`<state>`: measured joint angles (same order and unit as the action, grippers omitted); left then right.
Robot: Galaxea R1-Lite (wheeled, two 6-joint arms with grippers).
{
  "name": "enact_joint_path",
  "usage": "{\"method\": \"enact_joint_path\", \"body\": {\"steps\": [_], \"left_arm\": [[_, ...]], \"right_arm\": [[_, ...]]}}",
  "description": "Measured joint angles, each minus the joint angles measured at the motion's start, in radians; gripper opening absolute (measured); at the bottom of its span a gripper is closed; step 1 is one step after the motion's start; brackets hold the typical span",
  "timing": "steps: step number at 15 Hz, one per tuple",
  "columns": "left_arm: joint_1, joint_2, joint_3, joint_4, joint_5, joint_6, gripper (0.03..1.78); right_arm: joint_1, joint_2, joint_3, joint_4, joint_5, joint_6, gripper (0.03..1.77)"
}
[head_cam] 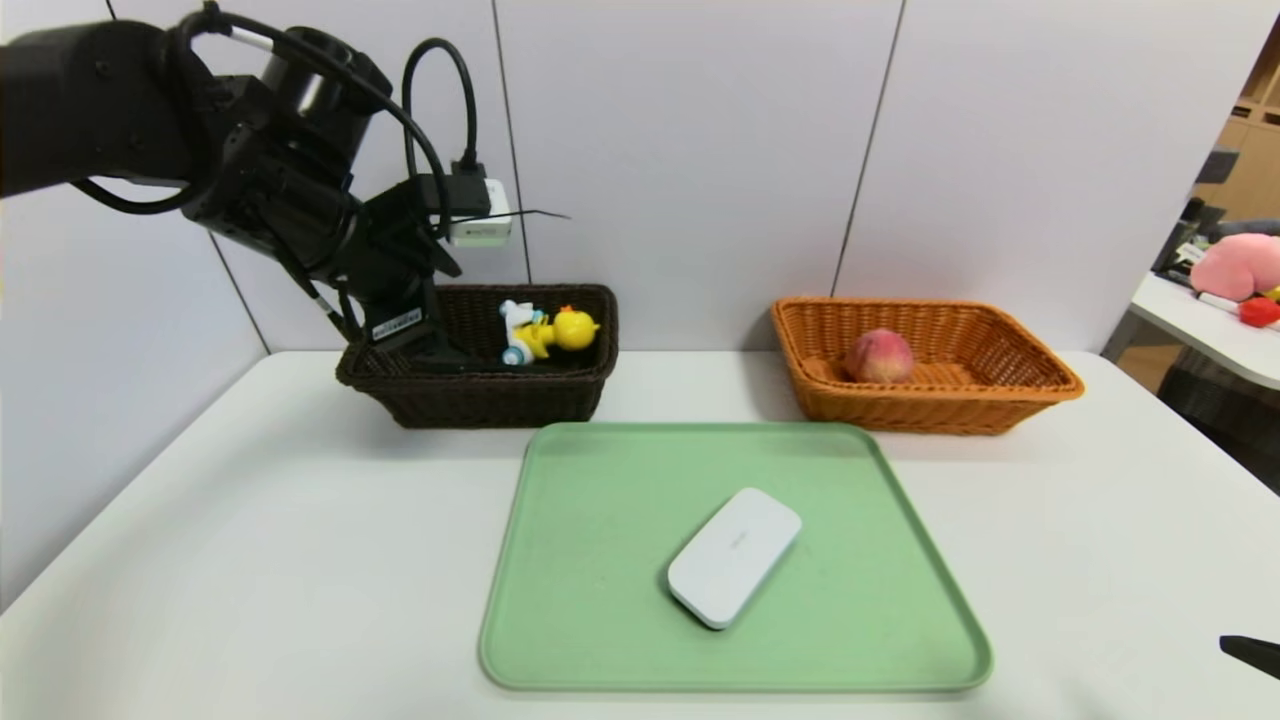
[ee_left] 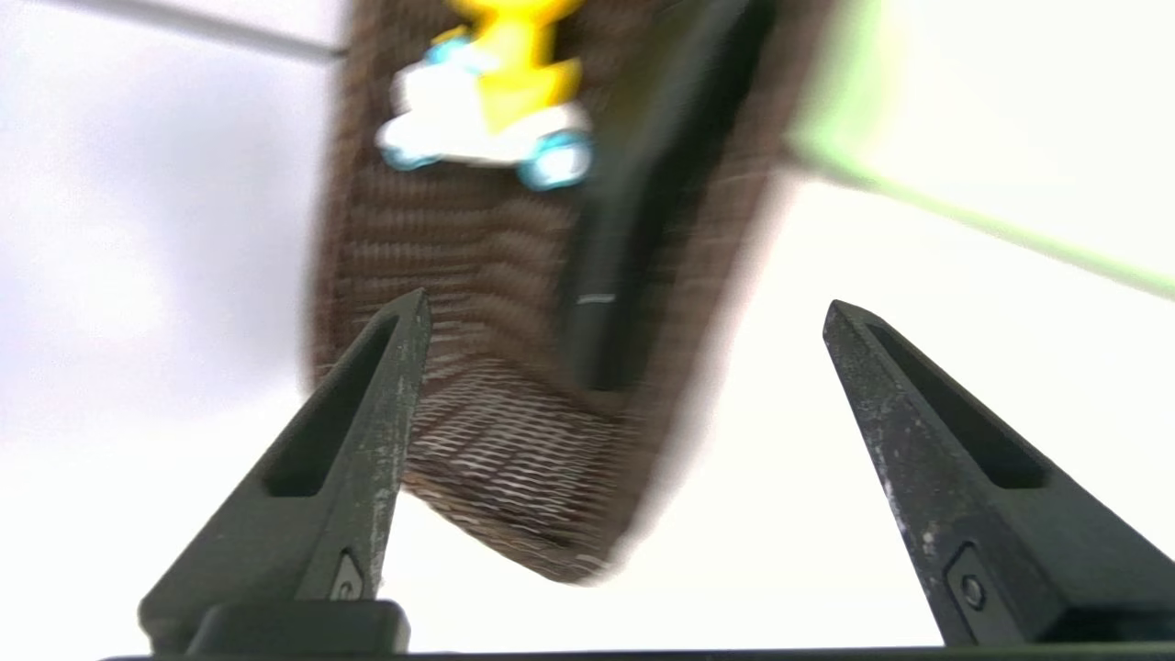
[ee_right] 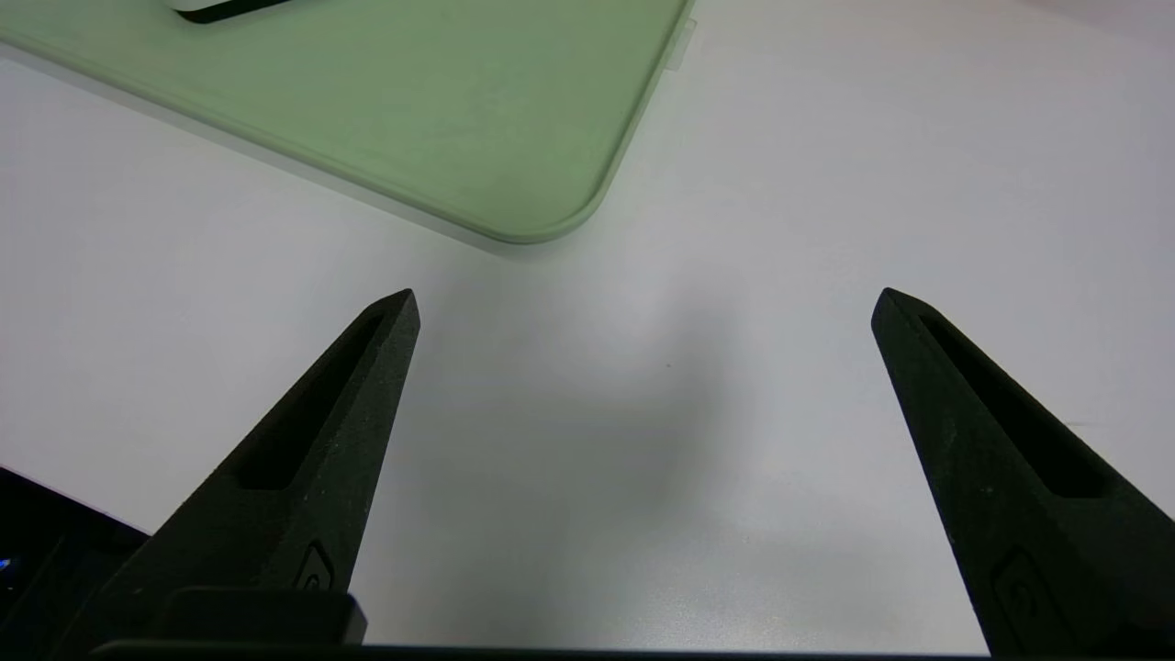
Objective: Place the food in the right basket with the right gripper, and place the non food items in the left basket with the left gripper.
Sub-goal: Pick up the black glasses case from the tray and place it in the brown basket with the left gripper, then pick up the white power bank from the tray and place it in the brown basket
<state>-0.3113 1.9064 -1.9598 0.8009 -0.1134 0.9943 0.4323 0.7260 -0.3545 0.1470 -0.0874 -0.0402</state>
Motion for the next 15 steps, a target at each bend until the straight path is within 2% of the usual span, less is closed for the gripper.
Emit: {"method": "enact_joint_path", "body": {"steps": [5, 8, 11, 15], "left_arm": [[-0.192, -0.091, -0.001, 0.136, 0.001, -0.213, 1.61], [-0.311, -0.101, -0.001, 0.151, 0.010, -0.407, 1.64], [-0.418, -0.083, 0.001, 0.154, 0.044, -0.622, 1.66], [-0.494, -0.034, -0.003, 0.155, 0.069, -0.854, 1.67]], "right_arm": [[0.000, 0.002, 0.000, -0.002, 0.000, 0.000, 1.70], [0.000, 0.000, 0.000, -0.002, -0.002, 0.001, 1.70], [0.000, -0.001, -0.004, -0.002, -0.004, 0.001, 1.70], [0.000, -0.001, -0.005, -0.002, -0.004, 0.000, 1.70]]}}
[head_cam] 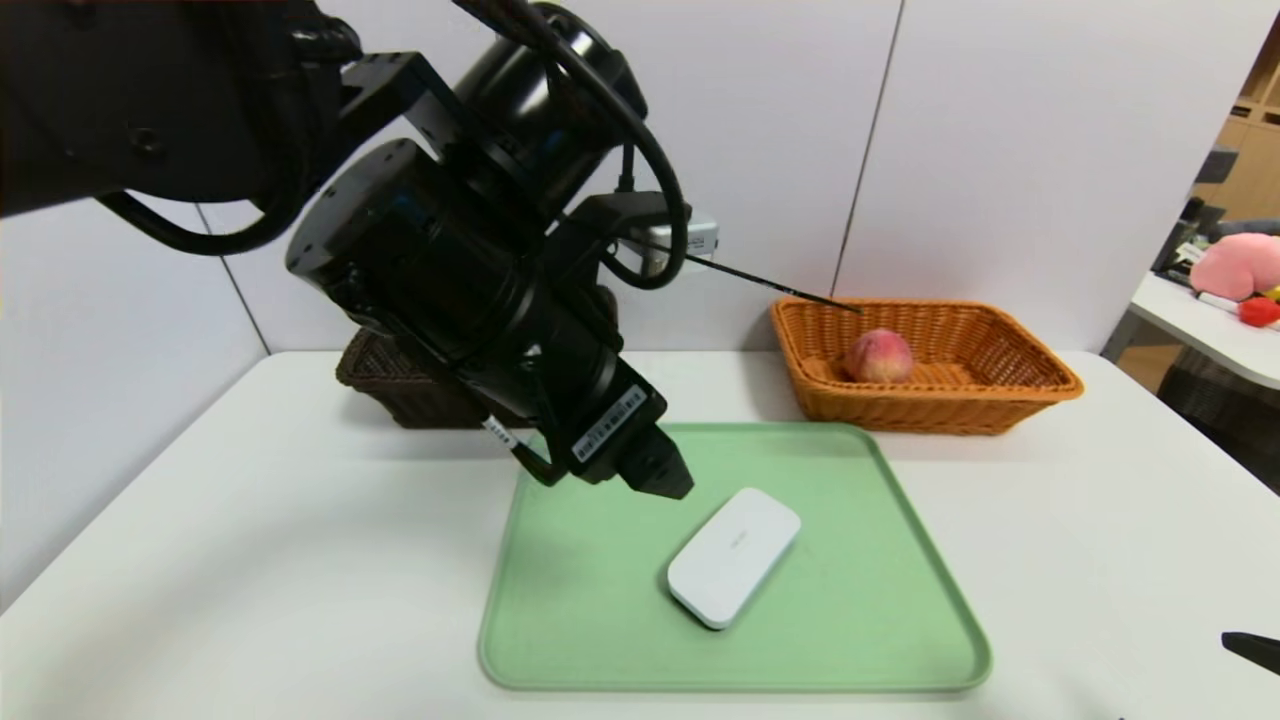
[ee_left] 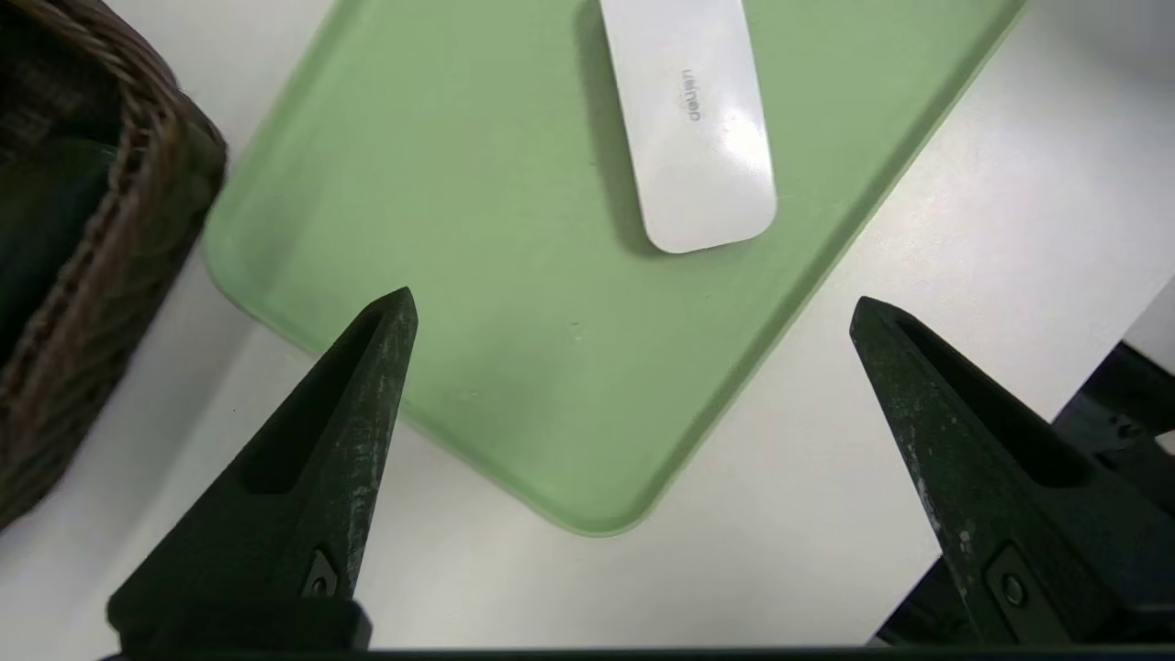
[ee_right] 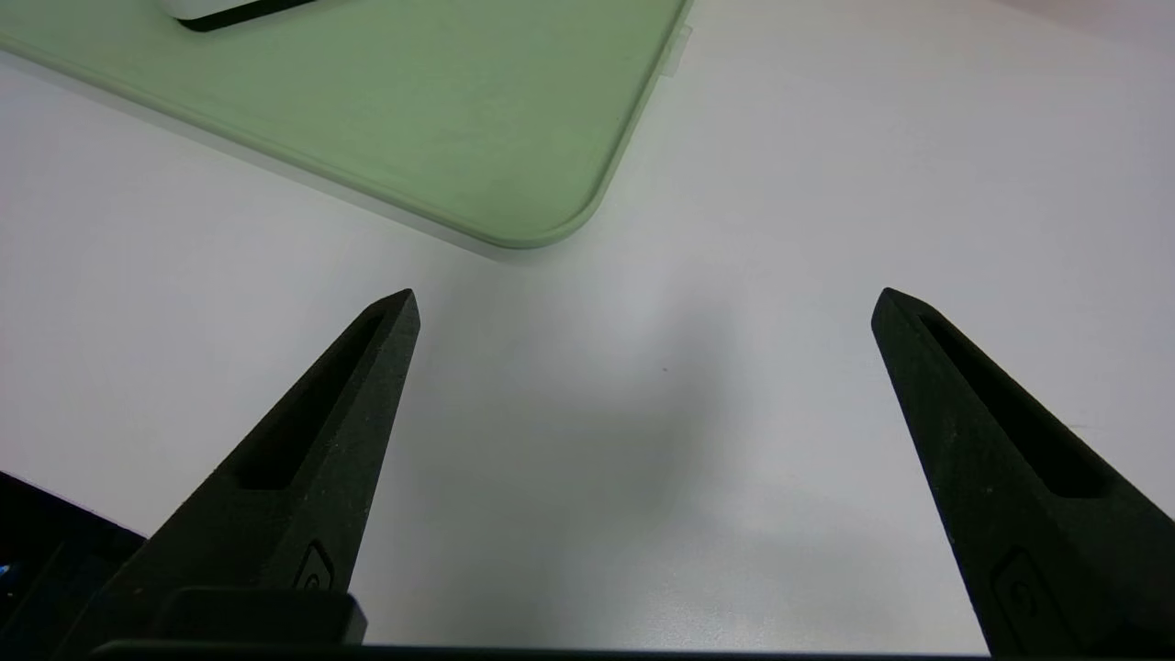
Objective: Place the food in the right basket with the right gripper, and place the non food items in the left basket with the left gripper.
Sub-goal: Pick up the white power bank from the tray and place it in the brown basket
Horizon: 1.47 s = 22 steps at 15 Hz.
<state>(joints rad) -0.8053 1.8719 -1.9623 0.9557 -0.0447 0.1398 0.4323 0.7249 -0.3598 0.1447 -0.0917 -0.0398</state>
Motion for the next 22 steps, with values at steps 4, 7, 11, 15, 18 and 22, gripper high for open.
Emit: {"method": "enact_joint_path", "body": {"steps": [4, 7, 11, 15, 18, 22], "left_arm": [[-0.023, 0.055, 0.000, 0.003, -0.004, -0.112, 1.69], [-0.038, 0.107, -0.002, 0.001, -0.004, -0.154, 1.69], [-0.046, 0.187, -0.008, -0.013, -0.004, -0.206, 1.69], [-0.064, 0.245, -0.010, -0.062, -0.005, -0.216, 1.69], [-0.079, 0.269, -0.011, -0.081, -0.003, -0.230, 1.69], [-0.091, 0.288, -0.013, -0.093, -0.001, -0.242, 1.69]], "right_arm": [[0.000, 0.000, 0.000, 0.000, 0.001, 0.000, 1.70], [0.000, 0.000, 0.001, 0.000, 0.001, 0.000, 1.70], [0.000, -0.003, 0.005, 0.001, 0.001, 0.000, 1.70], [0.000, -0.004, 0.005, 0.001, 0.001, 0.000, 1.70], [0.000, -0.009, 0.005, 0.004, 0.000, 0.001, 1.70], [0.000, -0.022, 0.010, 0.011, 0.000, 0.002, 1.70]]}}
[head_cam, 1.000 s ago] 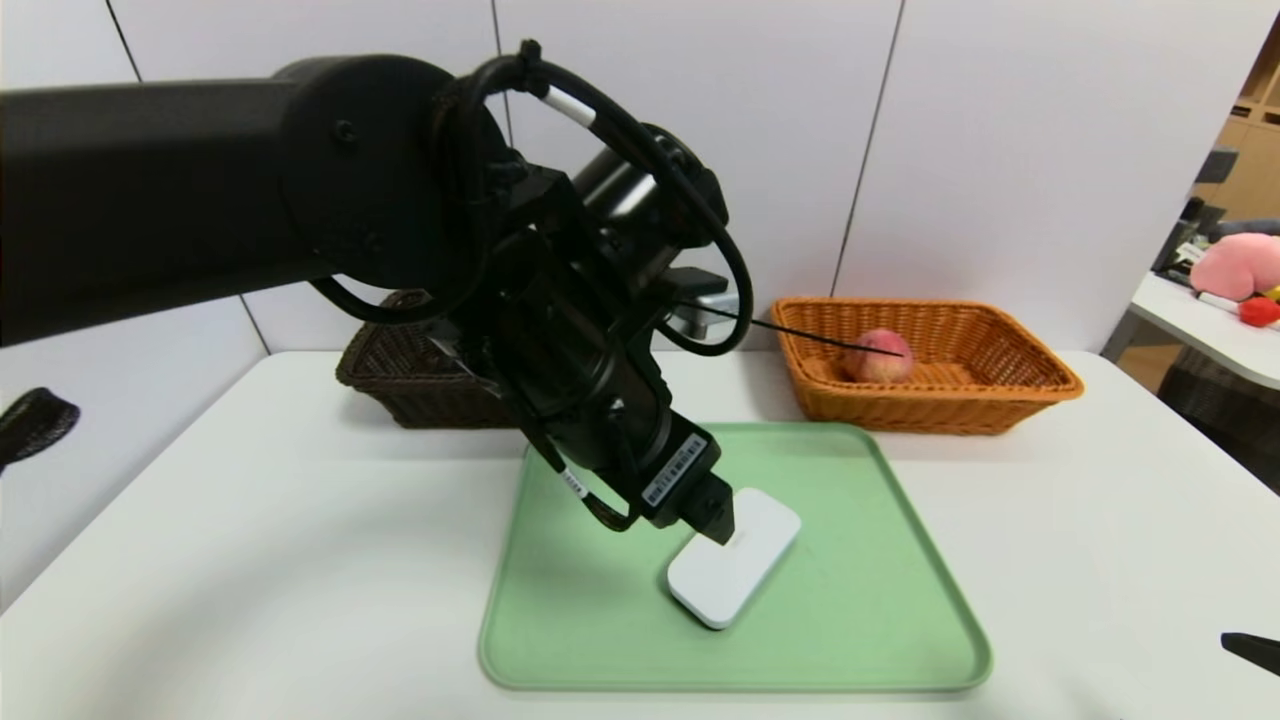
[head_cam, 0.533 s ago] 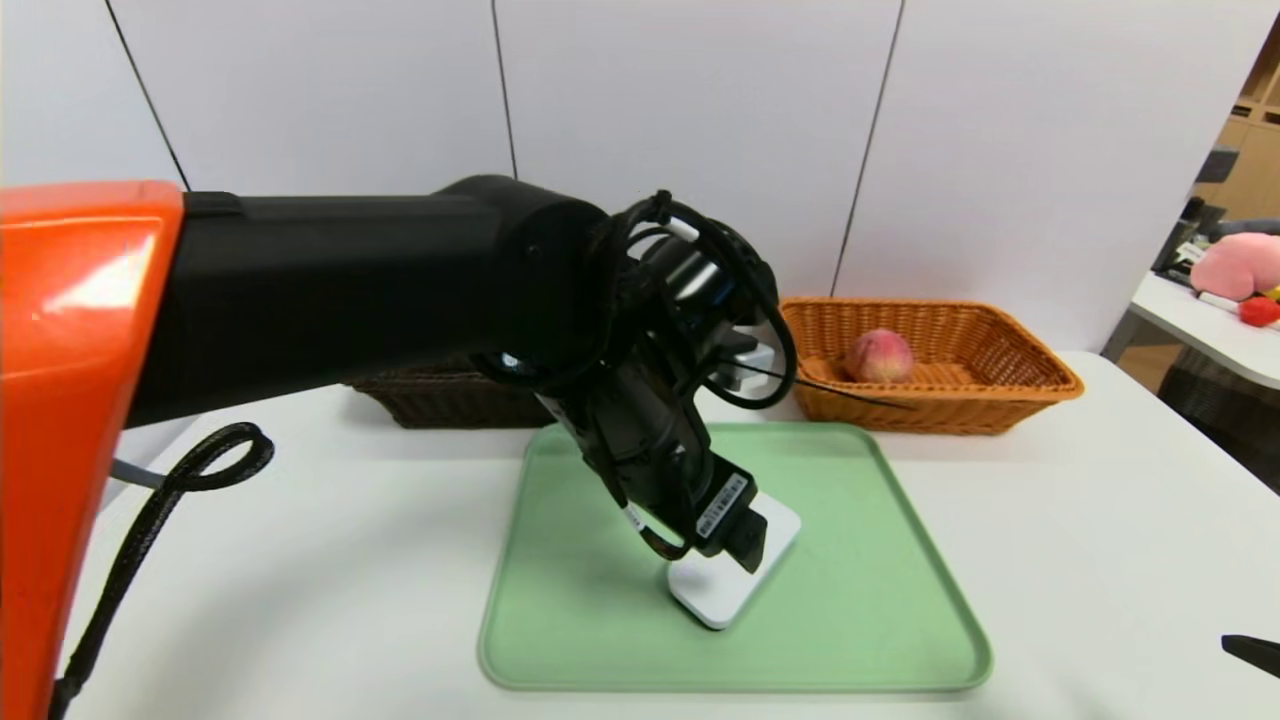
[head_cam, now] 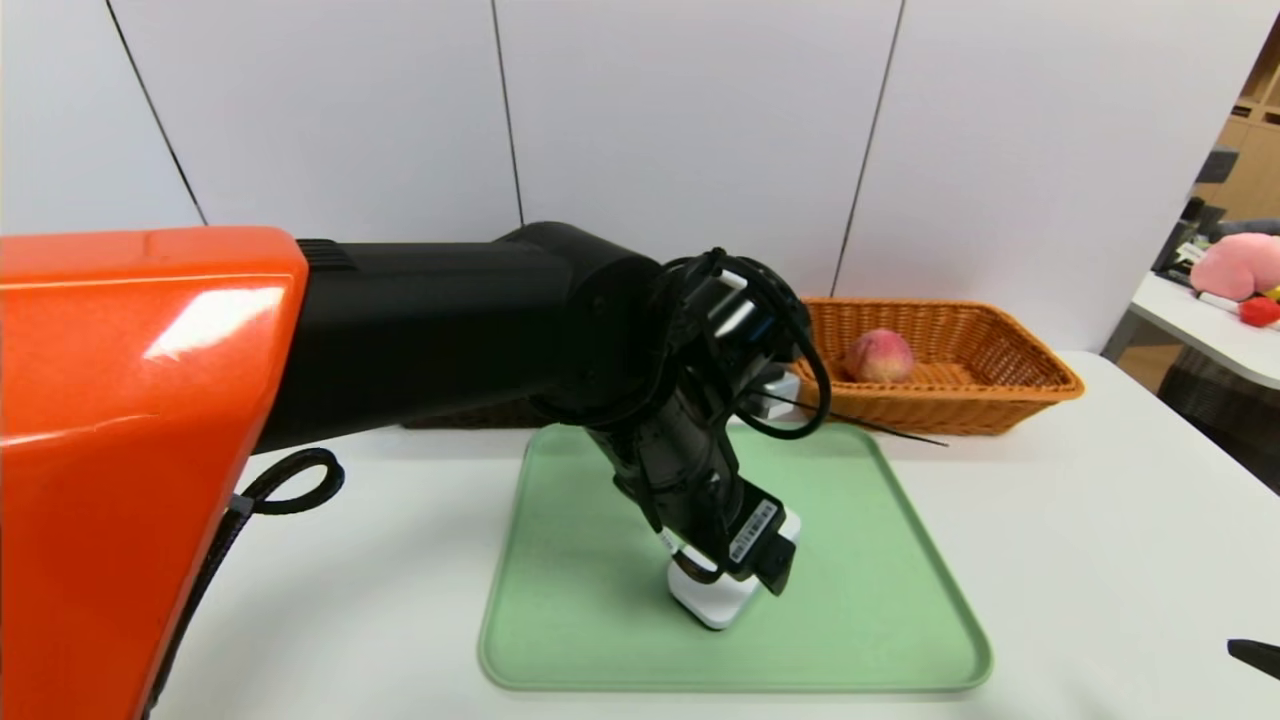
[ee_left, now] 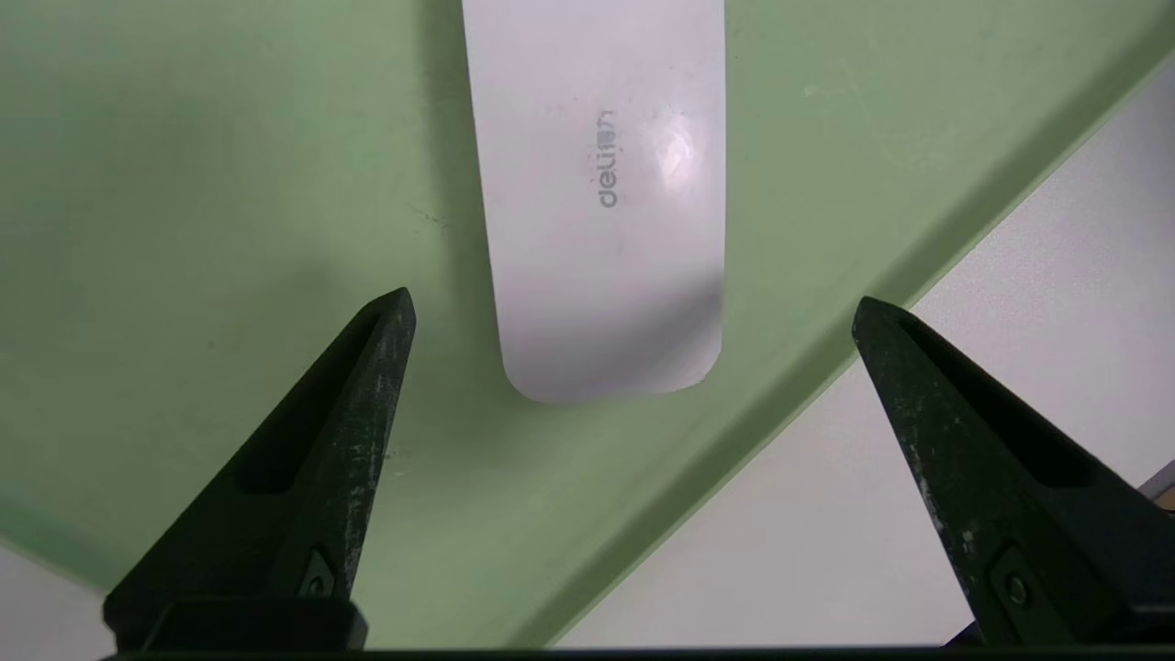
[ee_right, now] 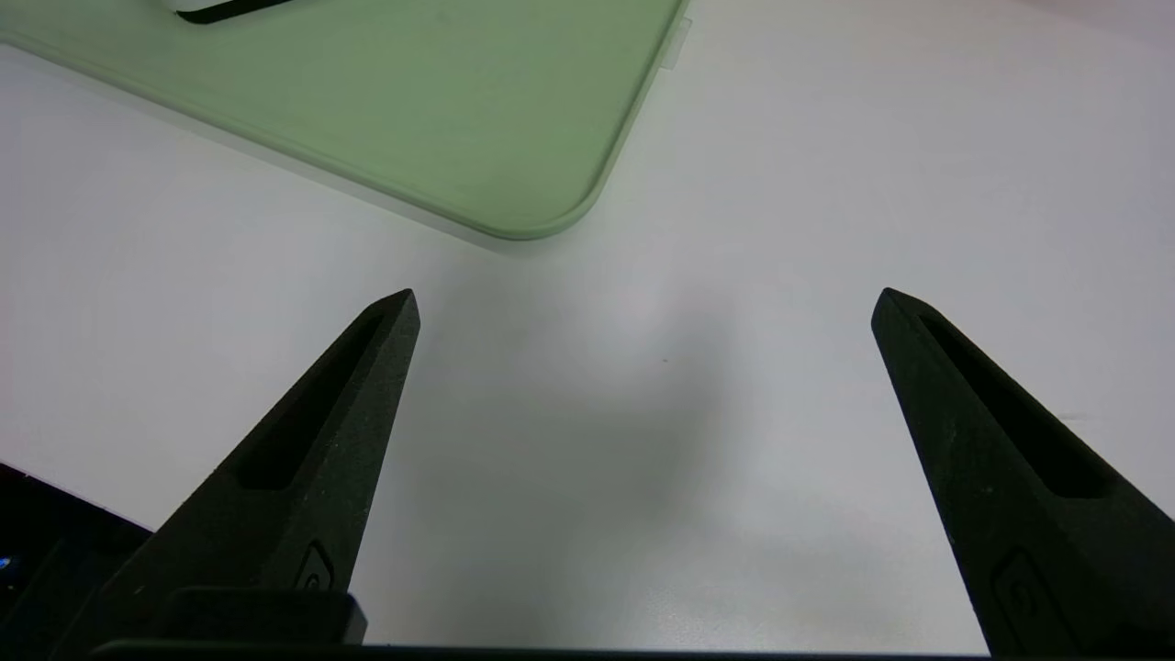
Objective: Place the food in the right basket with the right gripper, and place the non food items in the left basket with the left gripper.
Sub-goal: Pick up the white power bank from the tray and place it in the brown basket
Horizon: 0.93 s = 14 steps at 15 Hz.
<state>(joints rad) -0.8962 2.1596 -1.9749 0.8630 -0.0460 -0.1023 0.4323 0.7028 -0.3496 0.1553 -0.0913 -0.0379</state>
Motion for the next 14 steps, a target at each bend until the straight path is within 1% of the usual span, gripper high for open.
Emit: {"method": "enact_joint_path", "body": {"steps": [14], "left_arm": [[-0.012, 0.118, -0.001, -0.092, 0.006, -0.068, 1.69]], "right_arm": [[0.000, -0.023, 0.001, -0.002, 0.000, -0.003, 1.70]]}}
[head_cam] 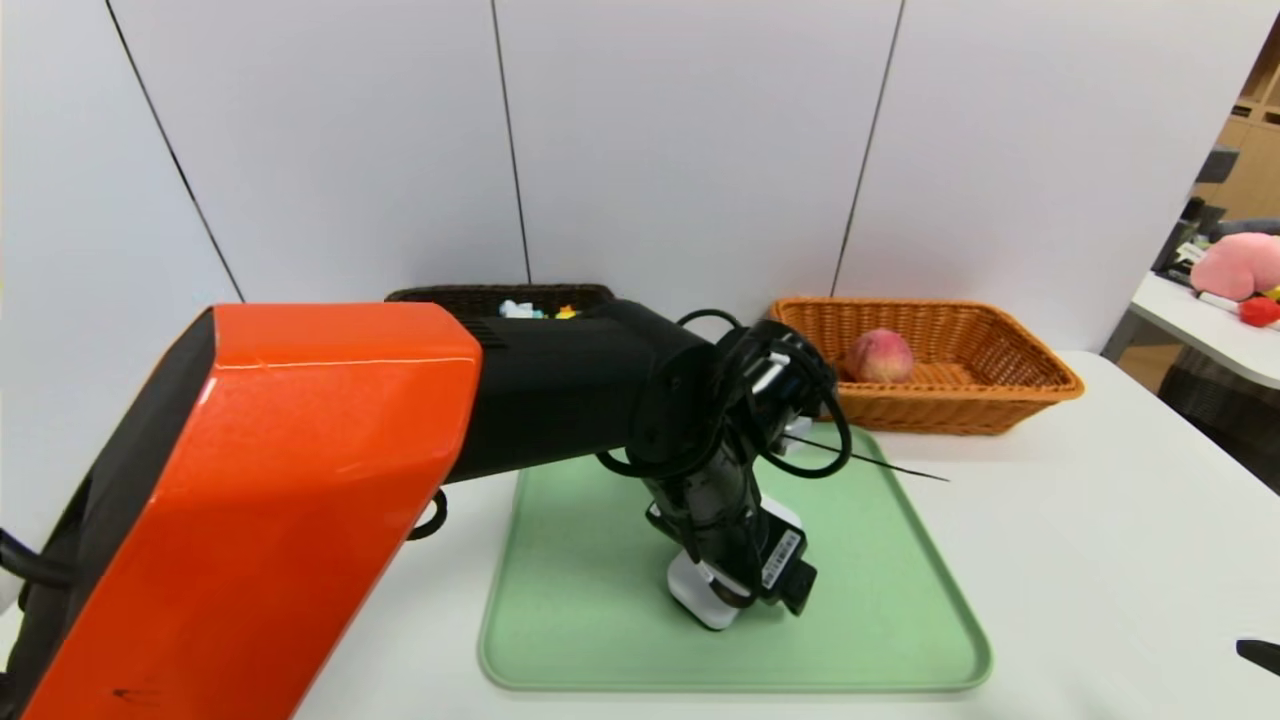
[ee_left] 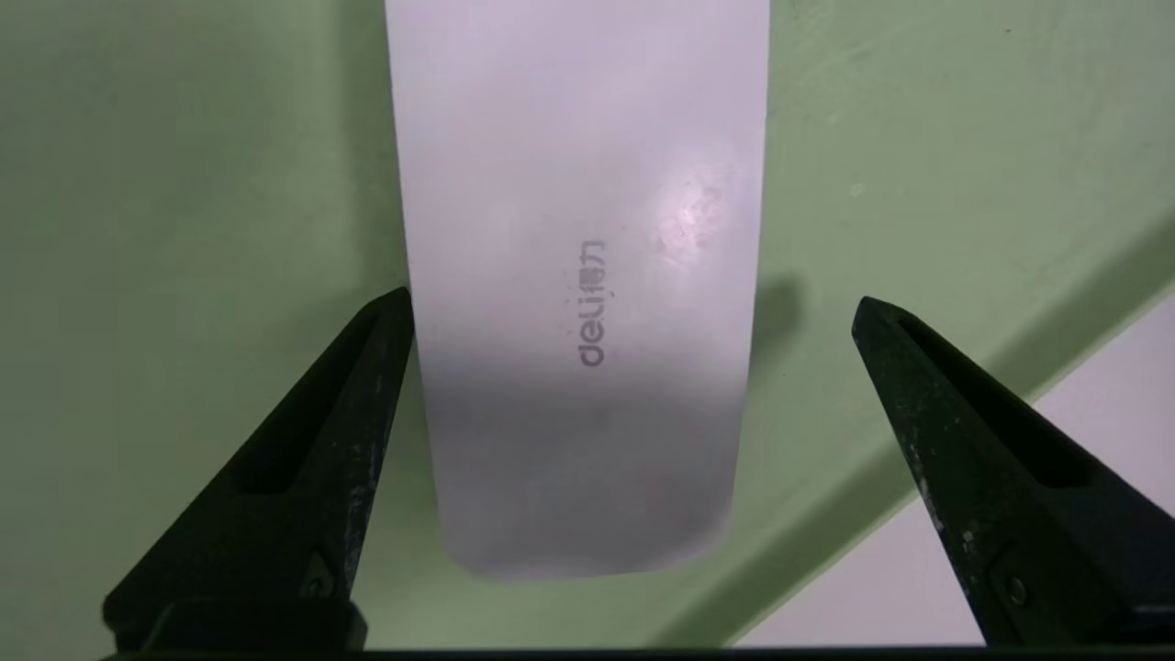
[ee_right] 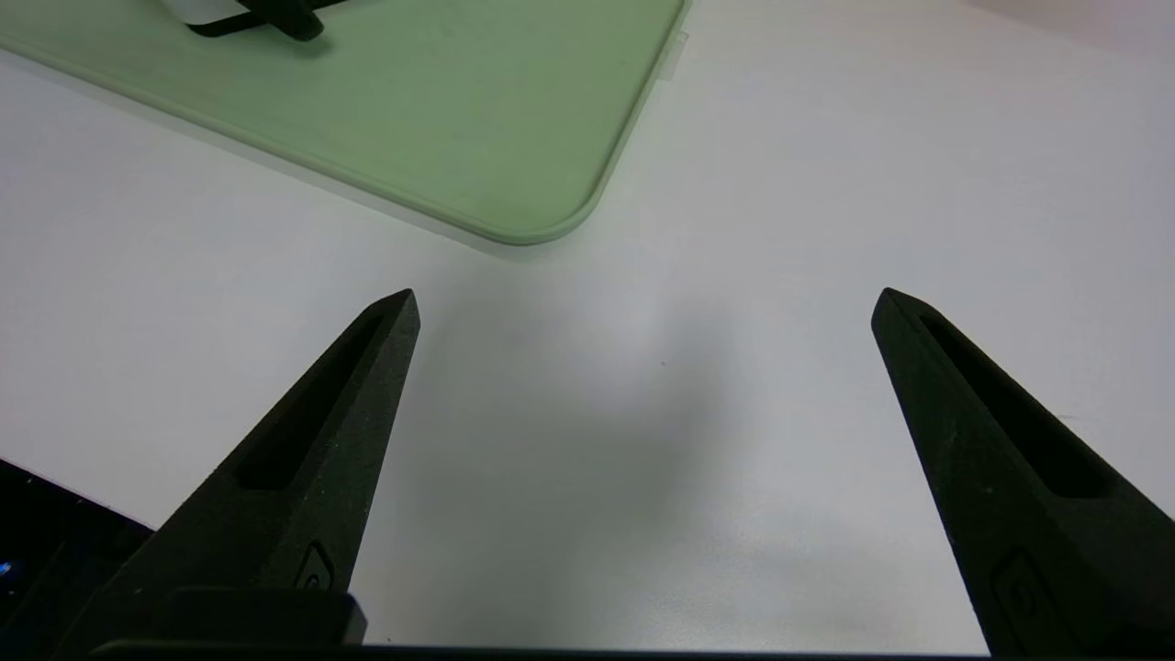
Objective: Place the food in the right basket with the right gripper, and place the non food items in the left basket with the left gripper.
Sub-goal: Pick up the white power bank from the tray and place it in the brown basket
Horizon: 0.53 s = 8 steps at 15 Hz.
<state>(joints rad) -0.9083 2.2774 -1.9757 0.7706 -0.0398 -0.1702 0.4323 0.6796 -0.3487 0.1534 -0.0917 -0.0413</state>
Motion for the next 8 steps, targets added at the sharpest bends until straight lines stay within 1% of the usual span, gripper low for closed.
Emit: {"method": "enact_joint_path", "body": {"steps": [5, 7, 8], "left_arm": [[0.005, 0.020, -0.001, -0.003, 0.006, -0.006, 1.69], [0.008, 0.022, -0.001, 0.001, 0.027, -0.006, 1.69], [0.011, 0.022, 0.000, 0.003, 0.032, -0.007, 1.66]], "right_arm": [[0.000, -0.001, -0.001, 0.000, 0.000, 0.000, 1.70], [0.000, -0.004, -0.001, 0.001, 0.000, 0.000, 1.70], [0.000, -0.005, -0.001, 0.002, 0.000, 0.000, 1.70]]}}
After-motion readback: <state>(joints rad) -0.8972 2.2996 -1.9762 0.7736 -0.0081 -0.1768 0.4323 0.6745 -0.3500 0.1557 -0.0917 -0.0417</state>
